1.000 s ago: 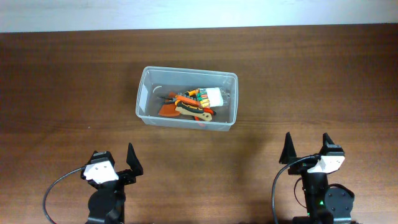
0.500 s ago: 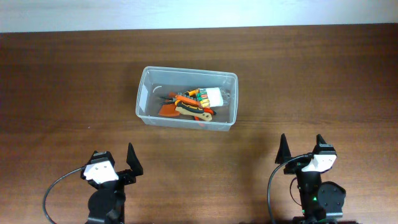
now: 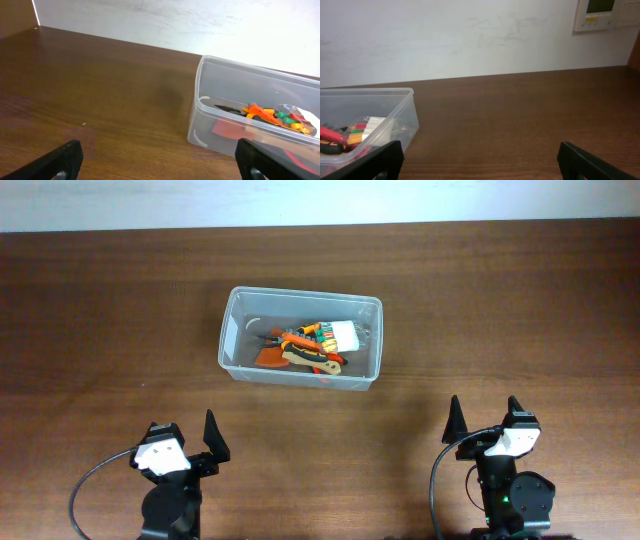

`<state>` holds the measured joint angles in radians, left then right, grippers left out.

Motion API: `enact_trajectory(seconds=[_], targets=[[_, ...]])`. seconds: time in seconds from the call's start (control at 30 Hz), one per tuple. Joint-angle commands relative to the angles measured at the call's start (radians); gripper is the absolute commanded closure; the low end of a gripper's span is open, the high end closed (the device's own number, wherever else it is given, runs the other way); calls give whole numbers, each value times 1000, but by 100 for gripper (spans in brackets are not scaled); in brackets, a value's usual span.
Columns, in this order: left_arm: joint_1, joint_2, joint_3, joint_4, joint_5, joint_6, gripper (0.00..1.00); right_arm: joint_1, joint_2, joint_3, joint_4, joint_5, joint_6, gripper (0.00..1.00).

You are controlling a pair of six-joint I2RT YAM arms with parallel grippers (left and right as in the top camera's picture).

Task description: Pack container

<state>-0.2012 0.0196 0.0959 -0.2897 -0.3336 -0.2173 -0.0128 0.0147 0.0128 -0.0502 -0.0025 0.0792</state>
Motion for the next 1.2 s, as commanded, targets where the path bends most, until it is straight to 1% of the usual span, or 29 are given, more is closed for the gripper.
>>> enact_trajectory(seconds=[0.0, 0.1, 1.17], targets=[[-4, -6, -3, -2, -3, 9, 1, -6, -11, -7, 0, -11, 5, 1], [-4, -6, -3, -2, -3, 9, 1, -6, -11, -7, -27, -10, 5, 1], [-4, -6, -3, -2, -3, 9, 1, -6, -9, -7, -27, -10, 5, 1]])
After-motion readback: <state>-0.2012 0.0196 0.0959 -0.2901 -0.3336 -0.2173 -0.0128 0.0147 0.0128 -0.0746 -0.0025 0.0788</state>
